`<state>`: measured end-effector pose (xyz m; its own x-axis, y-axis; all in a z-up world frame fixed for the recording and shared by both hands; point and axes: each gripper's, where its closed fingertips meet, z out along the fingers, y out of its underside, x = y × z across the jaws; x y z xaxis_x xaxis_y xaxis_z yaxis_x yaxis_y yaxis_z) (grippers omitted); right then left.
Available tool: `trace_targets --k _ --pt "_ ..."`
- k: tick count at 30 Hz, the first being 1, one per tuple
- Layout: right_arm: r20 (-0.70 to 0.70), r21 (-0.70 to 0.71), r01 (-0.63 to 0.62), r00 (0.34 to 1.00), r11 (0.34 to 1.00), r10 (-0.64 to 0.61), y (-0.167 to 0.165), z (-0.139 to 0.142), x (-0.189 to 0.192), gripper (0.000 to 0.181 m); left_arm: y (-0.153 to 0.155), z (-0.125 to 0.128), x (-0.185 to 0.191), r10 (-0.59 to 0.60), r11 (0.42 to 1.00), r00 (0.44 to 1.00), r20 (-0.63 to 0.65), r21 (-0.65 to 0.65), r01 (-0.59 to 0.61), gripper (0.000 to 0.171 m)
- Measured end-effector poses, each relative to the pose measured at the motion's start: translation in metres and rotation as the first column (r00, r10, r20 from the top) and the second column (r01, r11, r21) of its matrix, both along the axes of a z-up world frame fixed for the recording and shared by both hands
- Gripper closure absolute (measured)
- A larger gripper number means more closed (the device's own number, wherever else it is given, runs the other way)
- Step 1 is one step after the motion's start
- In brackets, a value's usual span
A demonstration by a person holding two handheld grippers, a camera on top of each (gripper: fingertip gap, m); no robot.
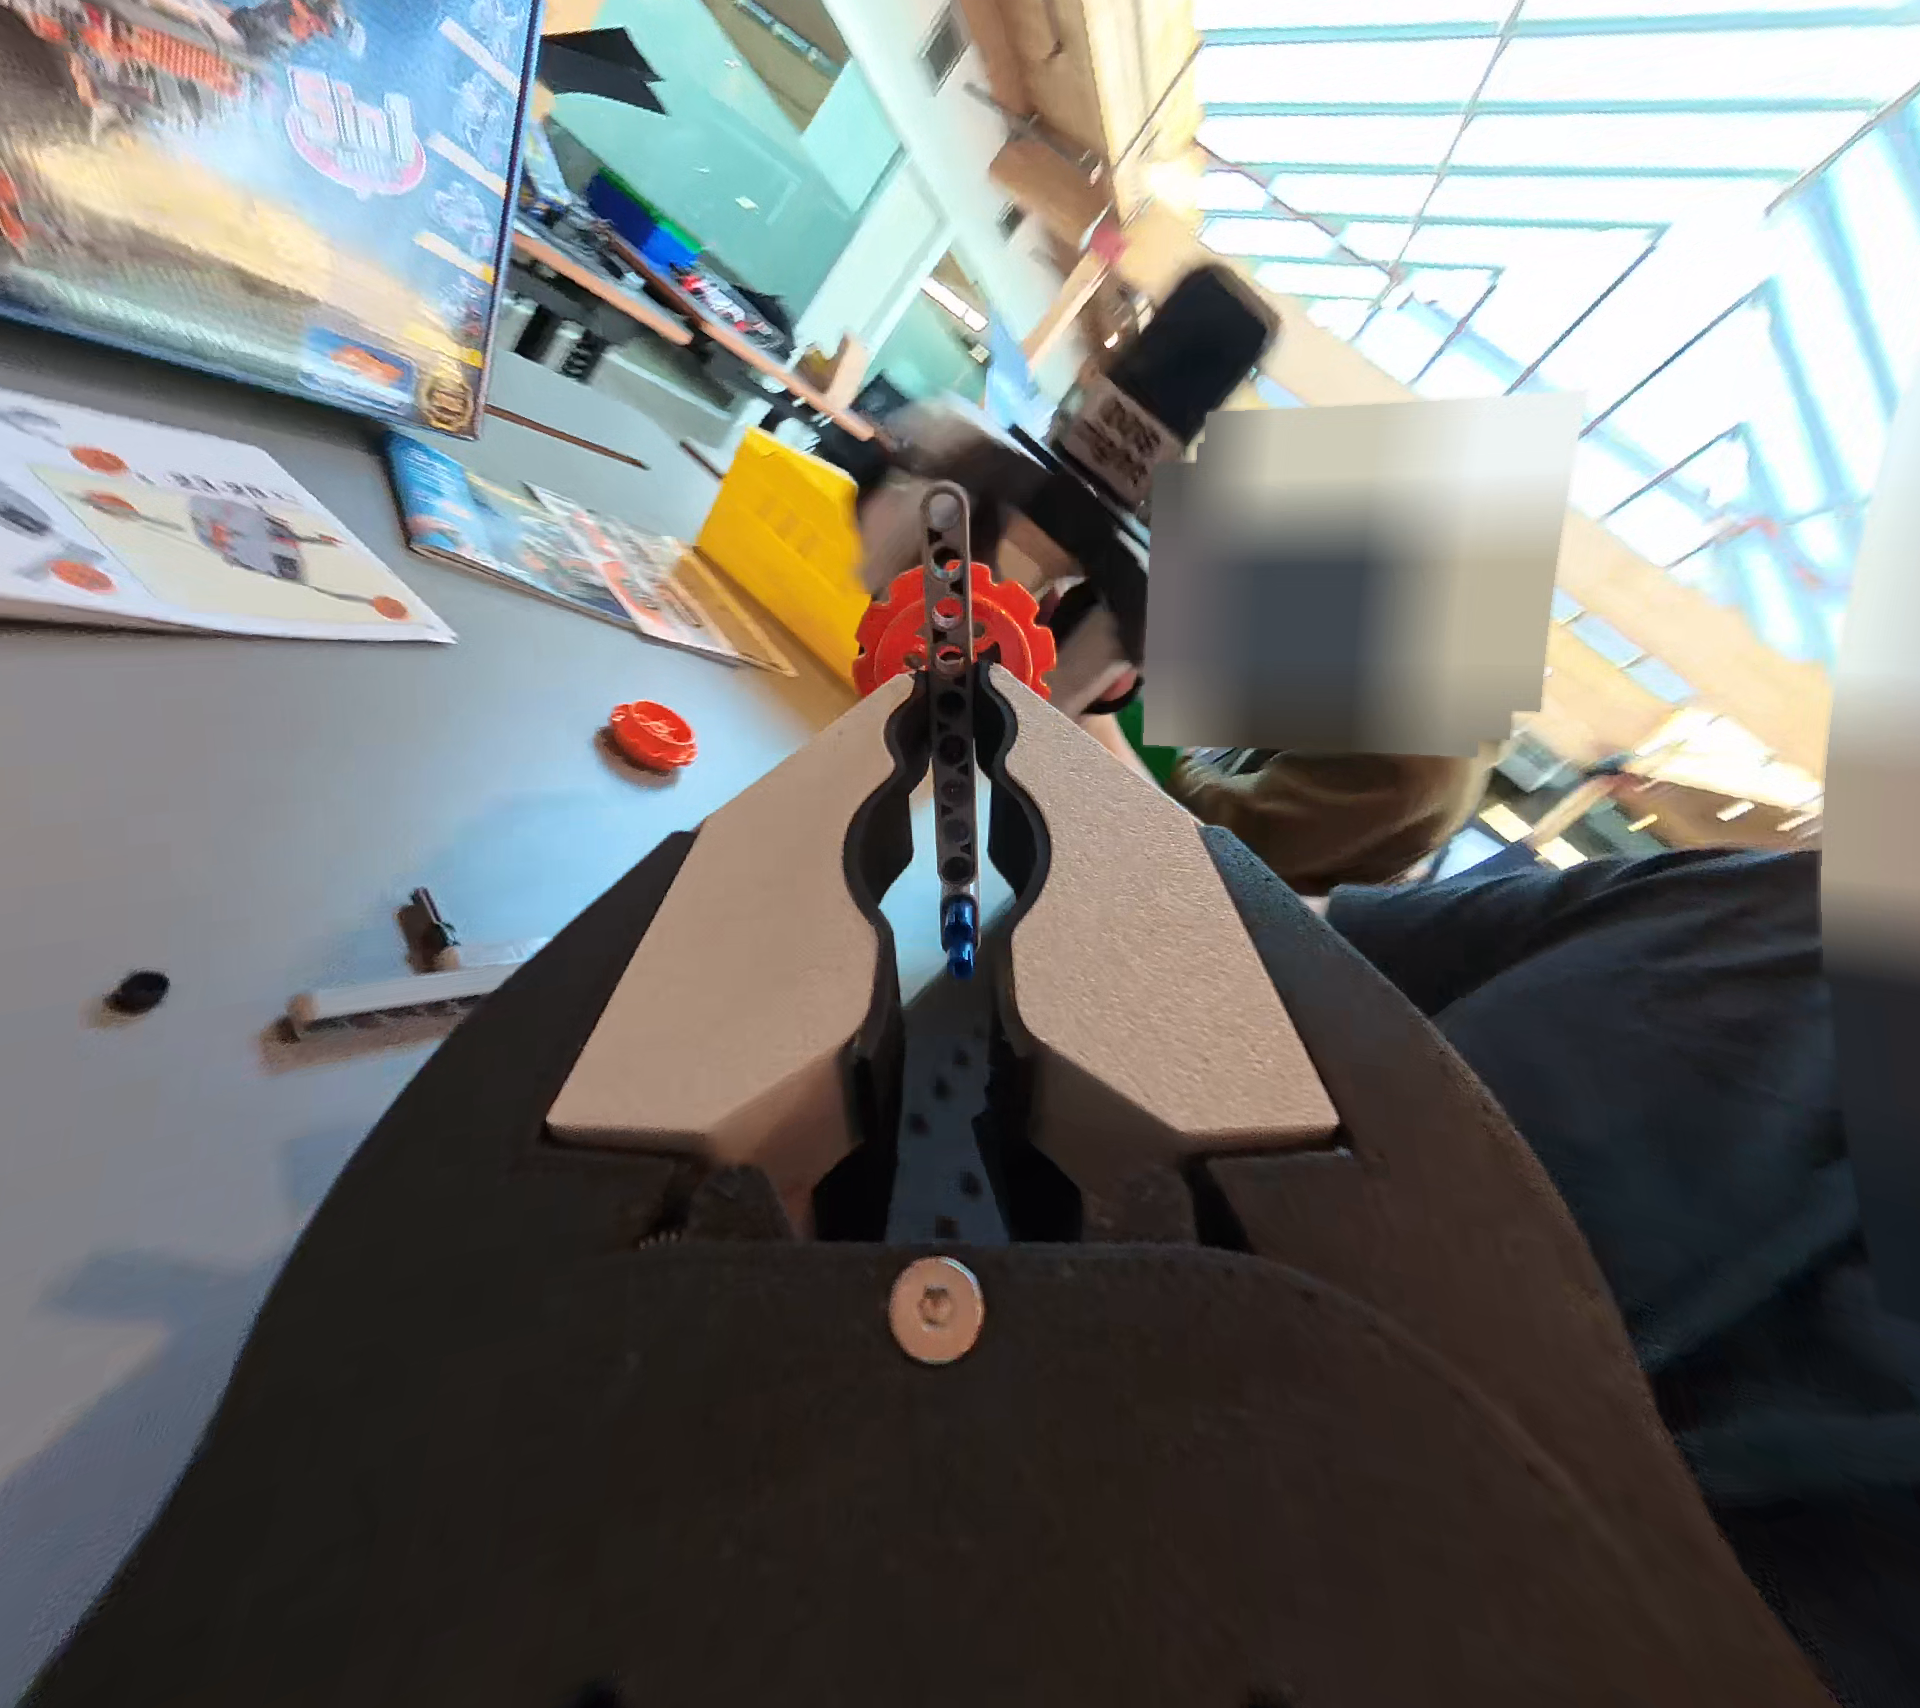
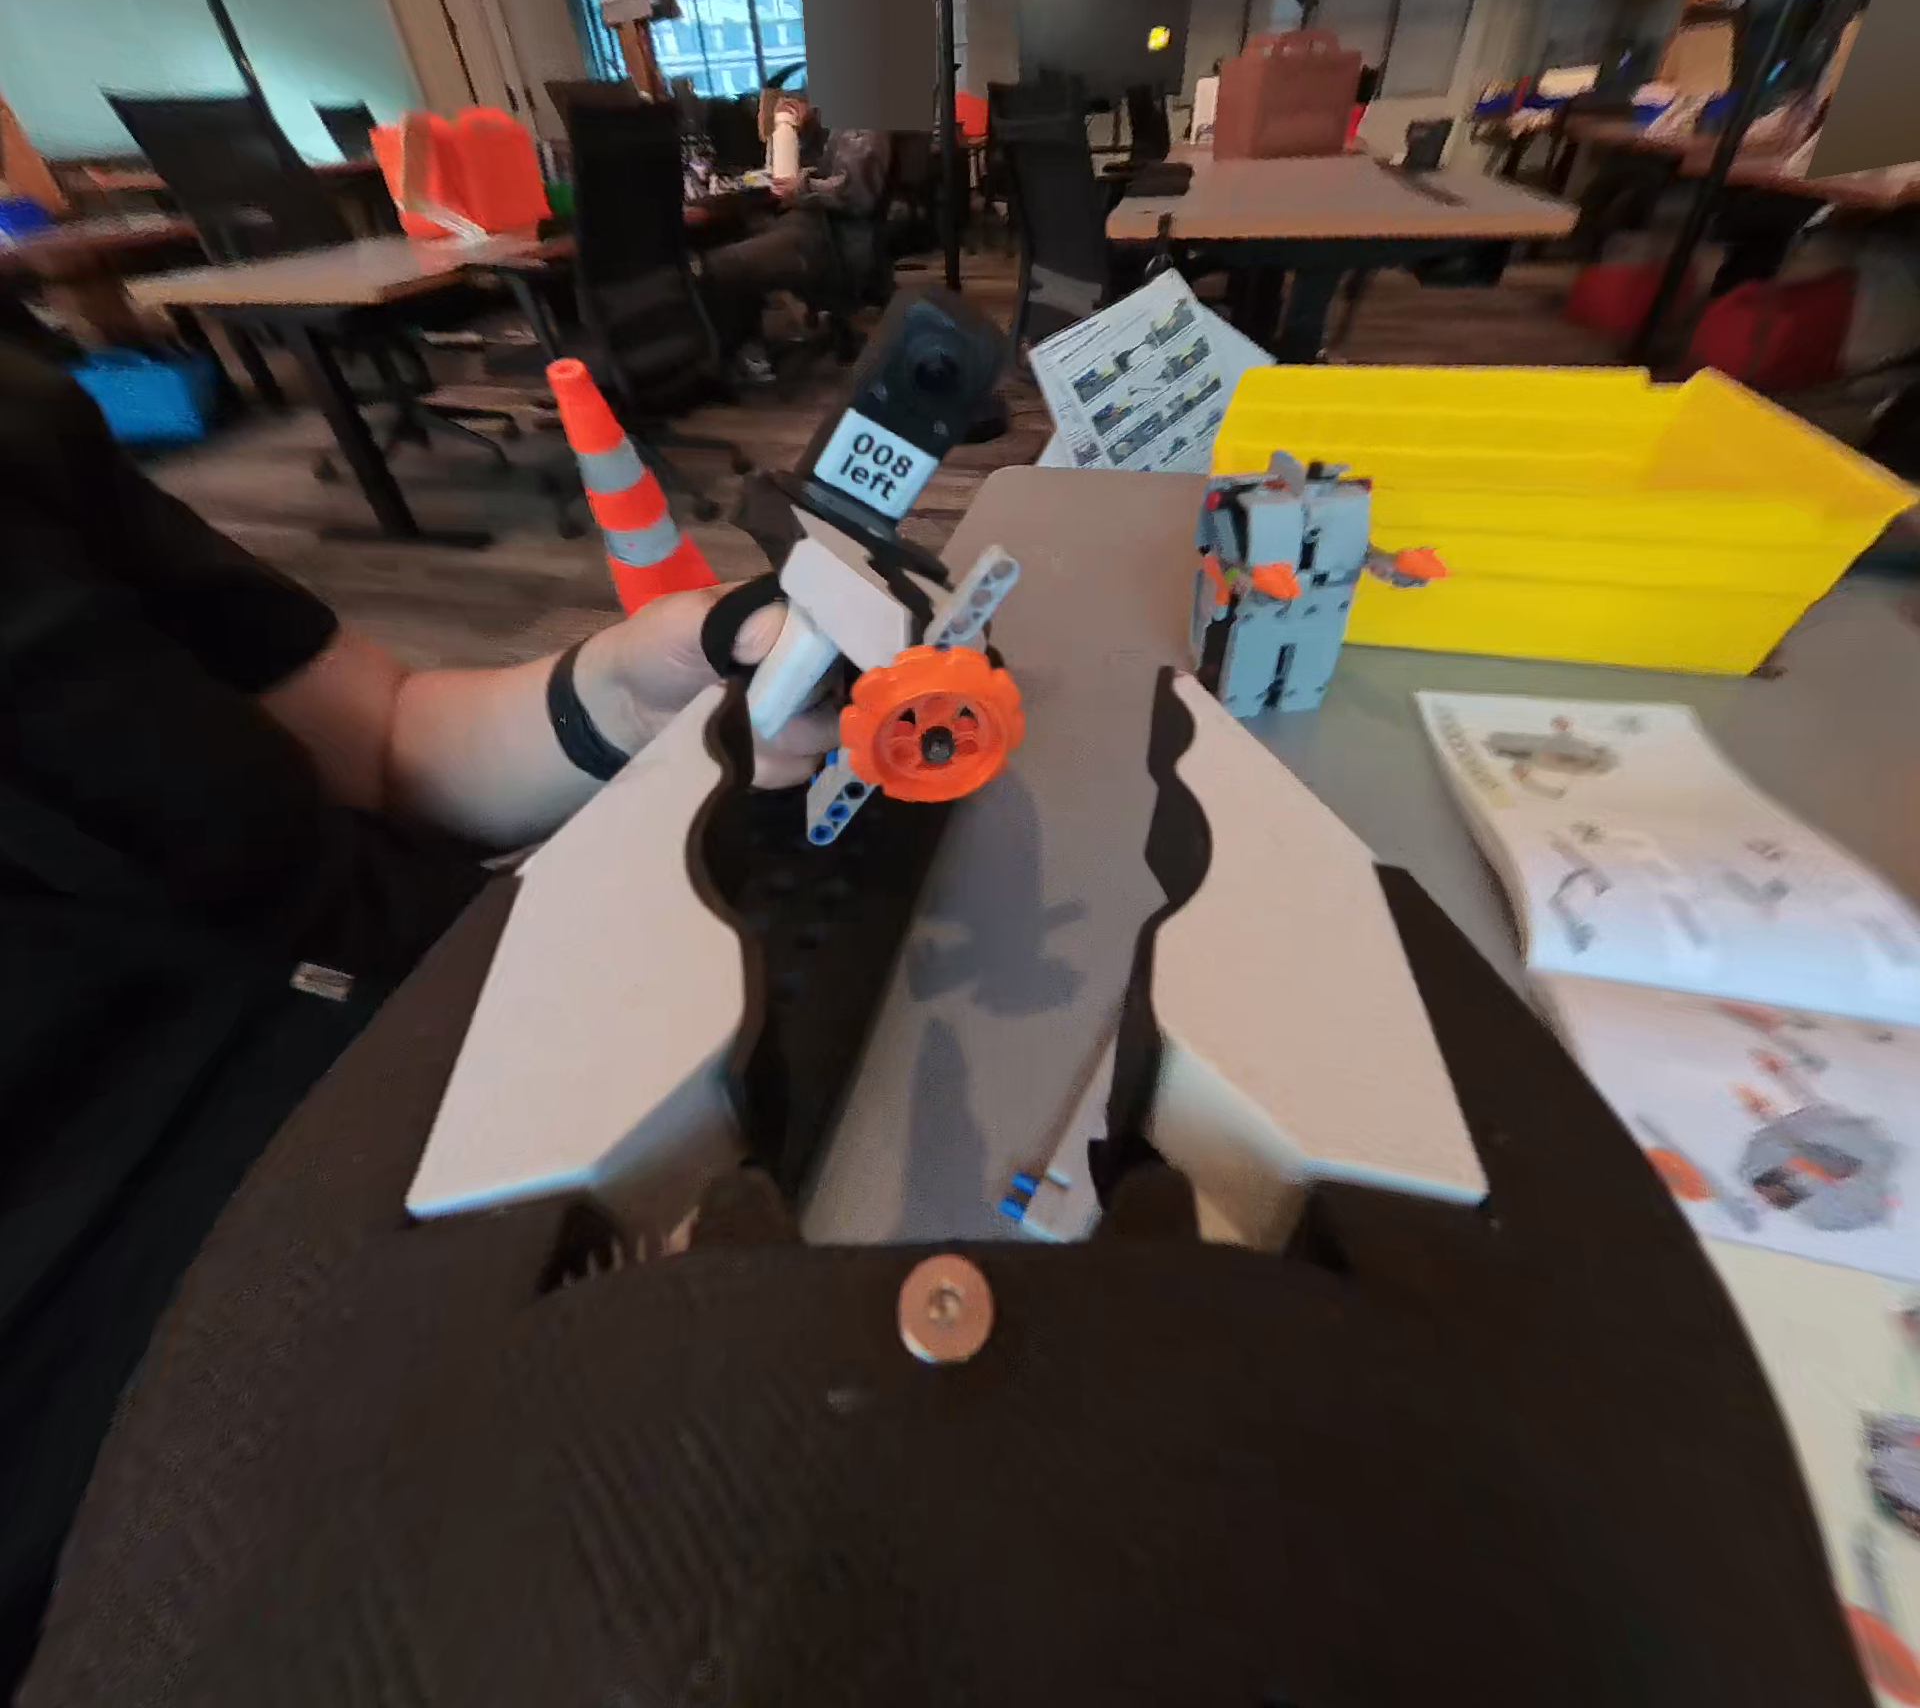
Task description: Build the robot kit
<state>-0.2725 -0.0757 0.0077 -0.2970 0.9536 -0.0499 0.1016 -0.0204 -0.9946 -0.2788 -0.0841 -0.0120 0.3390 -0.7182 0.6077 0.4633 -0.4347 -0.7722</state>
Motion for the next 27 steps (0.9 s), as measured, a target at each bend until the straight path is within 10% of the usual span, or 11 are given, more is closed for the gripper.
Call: trace_targets --k 8,27 --pt "0.003 -0.053 -0.133 0.991 0.99 0.133 -0.021 -0.003 0.0 0.141 -0.012 0.019 0.016 0.02 0.997 0.996 -0.083 0.075 -0.014 0.166" --pt "-0.08 0.015 -0.118 0.99 0.993 0.118 -0.02 0.012 0.009 0.142 -0.019 0.03 0.016 -0.004 0.989 0.991 -0.136 0.148 0.024 0.166"
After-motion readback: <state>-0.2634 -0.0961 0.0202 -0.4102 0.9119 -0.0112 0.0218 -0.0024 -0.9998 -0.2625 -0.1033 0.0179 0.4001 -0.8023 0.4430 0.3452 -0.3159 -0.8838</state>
